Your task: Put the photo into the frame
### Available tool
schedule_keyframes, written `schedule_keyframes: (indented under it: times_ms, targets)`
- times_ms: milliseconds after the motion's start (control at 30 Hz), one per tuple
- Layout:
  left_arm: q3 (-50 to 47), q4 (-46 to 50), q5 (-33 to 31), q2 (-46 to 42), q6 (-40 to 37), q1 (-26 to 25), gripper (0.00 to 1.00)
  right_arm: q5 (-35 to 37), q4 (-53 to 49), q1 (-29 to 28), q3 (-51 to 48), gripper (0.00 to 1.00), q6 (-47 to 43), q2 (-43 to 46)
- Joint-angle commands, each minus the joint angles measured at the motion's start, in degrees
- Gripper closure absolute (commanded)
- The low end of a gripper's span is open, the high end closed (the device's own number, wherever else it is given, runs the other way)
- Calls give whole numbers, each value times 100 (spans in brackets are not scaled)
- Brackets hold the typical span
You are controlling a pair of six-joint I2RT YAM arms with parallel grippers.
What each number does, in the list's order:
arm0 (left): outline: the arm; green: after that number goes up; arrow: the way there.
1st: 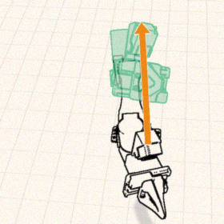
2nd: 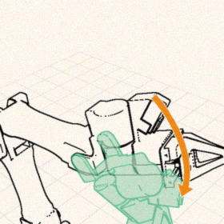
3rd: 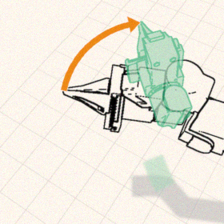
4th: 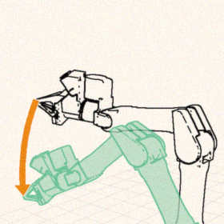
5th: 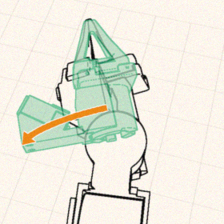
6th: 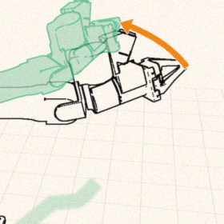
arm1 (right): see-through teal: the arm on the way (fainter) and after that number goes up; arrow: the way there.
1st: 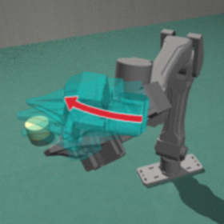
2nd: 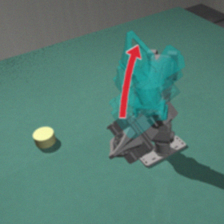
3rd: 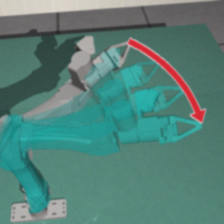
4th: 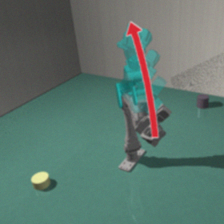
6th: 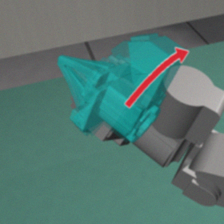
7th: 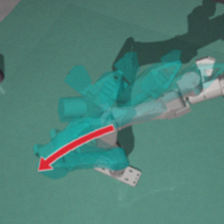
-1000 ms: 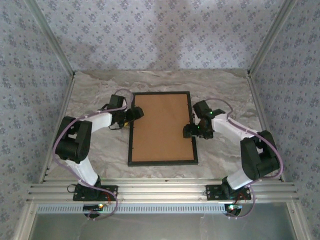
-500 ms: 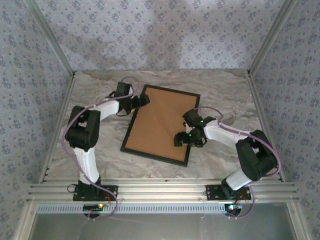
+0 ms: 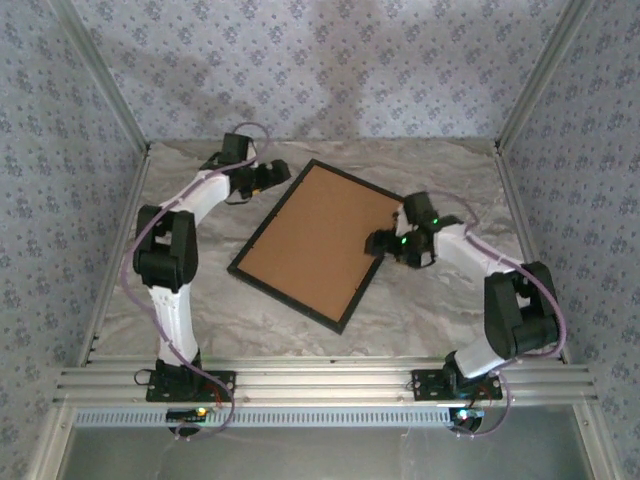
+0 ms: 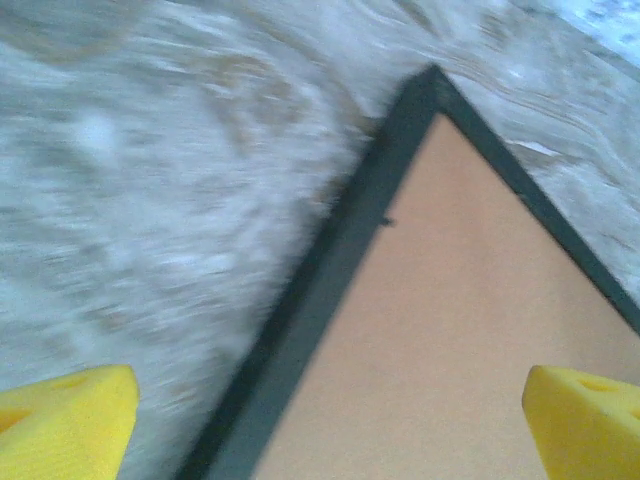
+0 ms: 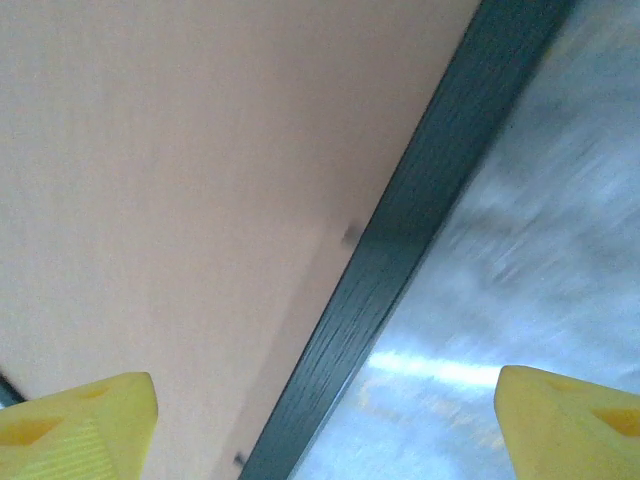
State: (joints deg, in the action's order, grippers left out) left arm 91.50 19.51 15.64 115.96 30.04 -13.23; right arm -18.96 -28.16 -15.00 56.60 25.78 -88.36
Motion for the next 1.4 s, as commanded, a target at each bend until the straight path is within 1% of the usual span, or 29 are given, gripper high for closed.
schedule_keyframes:
  times_ms: [0,100,200,333,433,533,600,733,900,1033,1200,1367]
  targets:
    - [-512,828,-605,-955,-389,14,1,70,87,565,850,11,-519,-625]
    - [-1449,1000,-722,-1653,-280,-12,1,224,308,975,1668,11,-560,-1295]
    - [-2351,1209,-719,-2411,-115,-61,1,528,429,1177,2440,10,-713,-1960]
    - [-3172,1793,-757,-3184,113,-232,1,997,95,1191,3676,10,-919,-2910]
    - [-3713,2080,-743,-3640,465,-460,1,1058,-99,1163,4473,9,-1125,-3523]
    - [-4220,1977,-606,-3993,927,-624,1,963,-182,1132,4966,9,-1215,-3985]
    - [-4536,1665,-471,-4121,1230,-653,1,829,-198,1110,5132,10,-1220,-4198]
    - [-4915,1039,-426,-4112,1554,-706,1,668,-197,981,5124,12,-1352,-4303]
    - [-5018,236,-420,-3844,1754,-735,1,587,-249,812,4807,15,-1478,-4118]
    - [-5028,-348,-446,-3599,1849,-733,2,477,-279,797,4410,17,-1498,-3874]
    - [-4902,-869,-482,-3181,1820,-725,2,392,-283,803,3802,19,-1537,-3439]
    - [-4399,-1136,-560,-2698,1591,-666,1,415,-207,757,2997,19,-1512,-2858]
